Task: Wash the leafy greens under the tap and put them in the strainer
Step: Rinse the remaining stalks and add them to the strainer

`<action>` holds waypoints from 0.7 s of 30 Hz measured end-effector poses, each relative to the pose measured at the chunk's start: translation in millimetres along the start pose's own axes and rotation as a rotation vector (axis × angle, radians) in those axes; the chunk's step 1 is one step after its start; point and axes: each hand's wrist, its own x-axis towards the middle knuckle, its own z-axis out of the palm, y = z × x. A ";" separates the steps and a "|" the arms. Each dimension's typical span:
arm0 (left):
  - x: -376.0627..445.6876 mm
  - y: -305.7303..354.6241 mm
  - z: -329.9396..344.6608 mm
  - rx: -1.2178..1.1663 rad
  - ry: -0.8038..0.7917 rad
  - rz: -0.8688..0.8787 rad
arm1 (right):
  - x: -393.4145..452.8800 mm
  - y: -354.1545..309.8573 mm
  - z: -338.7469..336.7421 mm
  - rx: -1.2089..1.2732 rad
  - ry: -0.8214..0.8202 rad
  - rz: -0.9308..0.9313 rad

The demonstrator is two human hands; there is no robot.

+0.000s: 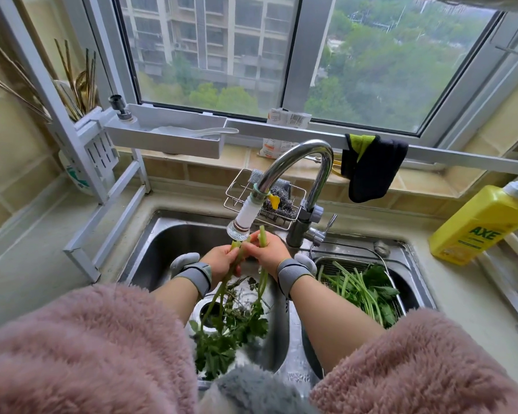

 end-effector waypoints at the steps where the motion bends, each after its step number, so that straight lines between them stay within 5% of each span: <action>1: -1.3 0.4 0.1 -0.018 -0.012 -0.015 | 0.7 0.1 0.4 -0.023 0.011 0.003; 14: -4.9 -5.7 -2.1 -0.082 -0.110 -0.150 | 4.8 0.0 -1.6 -0.120 0.035 0.010; 21: -3.9 -10.0 -1.8 0.064 -0.128 -0.014 | 9.3 -0.6 -2.1 -0.130 0.040 0.057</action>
